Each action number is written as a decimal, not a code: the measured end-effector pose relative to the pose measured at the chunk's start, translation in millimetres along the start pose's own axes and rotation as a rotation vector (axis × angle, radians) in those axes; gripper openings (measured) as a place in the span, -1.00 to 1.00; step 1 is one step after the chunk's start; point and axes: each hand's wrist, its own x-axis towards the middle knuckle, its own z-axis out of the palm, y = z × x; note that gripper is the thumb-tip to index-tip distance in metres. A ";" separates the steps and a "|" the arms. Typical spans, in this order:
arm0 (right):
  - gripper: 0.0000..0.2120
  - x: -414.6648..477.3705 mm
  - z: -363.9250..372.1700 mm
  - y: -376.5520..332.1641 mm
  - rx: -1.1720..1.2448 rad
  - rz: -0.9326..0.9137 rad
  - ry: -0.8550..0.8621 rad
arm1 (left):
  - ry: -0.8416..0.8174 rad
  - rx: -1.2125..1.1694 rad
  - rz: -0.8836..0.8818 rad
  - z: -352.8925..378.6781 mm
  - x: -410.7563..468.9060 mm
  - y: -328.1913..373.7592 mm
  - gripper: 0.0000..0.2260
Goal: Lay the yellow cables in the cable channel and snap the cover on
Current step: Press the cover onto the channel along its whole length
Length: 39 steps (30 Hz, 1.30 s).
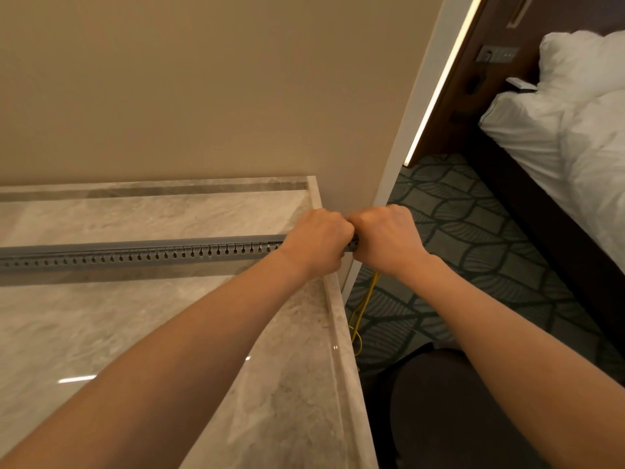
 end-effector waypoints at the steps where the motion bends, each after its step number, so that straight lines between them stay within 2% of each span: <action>1: -0.93 0.1 0.3 0.1 -0.001 0.000 0.002 | -0.001 -0.004 -0.001 -0.5 0.1 -0.1 -0.89; 4: -0.94 0.5 -0.3 -0.9 -0.031 -0.017 -0.018 | 0.014 -0.018 -0.003 -0.1 -1.5 -1.8 -0.88; 7: -0.98 -5.3 1.6 -0.8 -0.012 -0.067 0.054 | 0.040 -0.028 0.003 2.5 -5.1 -3.5 -0.86; 10: -0.89 -12.5 5.1 -0.4 0.004 -0.105 0.138 | 0.077 -0.055 -0.007 5.4 -8.0 -4.5 -0.83; 15: -0.80 -18.4 6.3 8.4 0.126 -0.092 0.107 | 0.099 -0.101 -0.037 8.1 -12.2 -6.5 -0.78; 25: -0.84 -22.2 4.7 10.8 0.121 -0.197 0.197 | 0.199 -0.223 -0.049 18.0 -27.4 -7.7 -0.74; 27: -0.82 -23.4 3.2 11.1 0.122 -0.187 0.133 | 0.223 -0.215 -0.050 19.1 -29.7 -7.1 -0.73; 29: -0.81 -18.2 -3.8 17.2 0.241 -0.103 -0.011 | 0.256 -0.179 -0.026 18.0 -31.9 -5.4 -0.75; 31: -0.82 -9.6 -10.7 23.9 0.552 0.042 -0.189 | 0.285 -0.163 -0.011 15.1 -34.5 -3.6 -0.78; 33: -0.70 -1.4 -8.2 27.5 0.805 0.238 -0.263 | 0.308 -0.168 -0.006 13.4 -36.0 -3.2 -0.77; 34: -0.62 3.2 -2.8 27.0 0.842 0.333 -0.311 | 0.317 -0.169 -0.011 13.2 -36.9 -3.5 -0.77; 36: -0.47 10.8 7.8 20.3 0.738 0.454 -0.449 | 0.327 -0.180 -0.011 13.1 -38.6 -3.4 -0.76; 39: -0.39 20.1 20.6 9.9 0.695 0.495 -0.573 | 0.353 -0.187 0.012 14.1 -43.5 -2.9 -0.77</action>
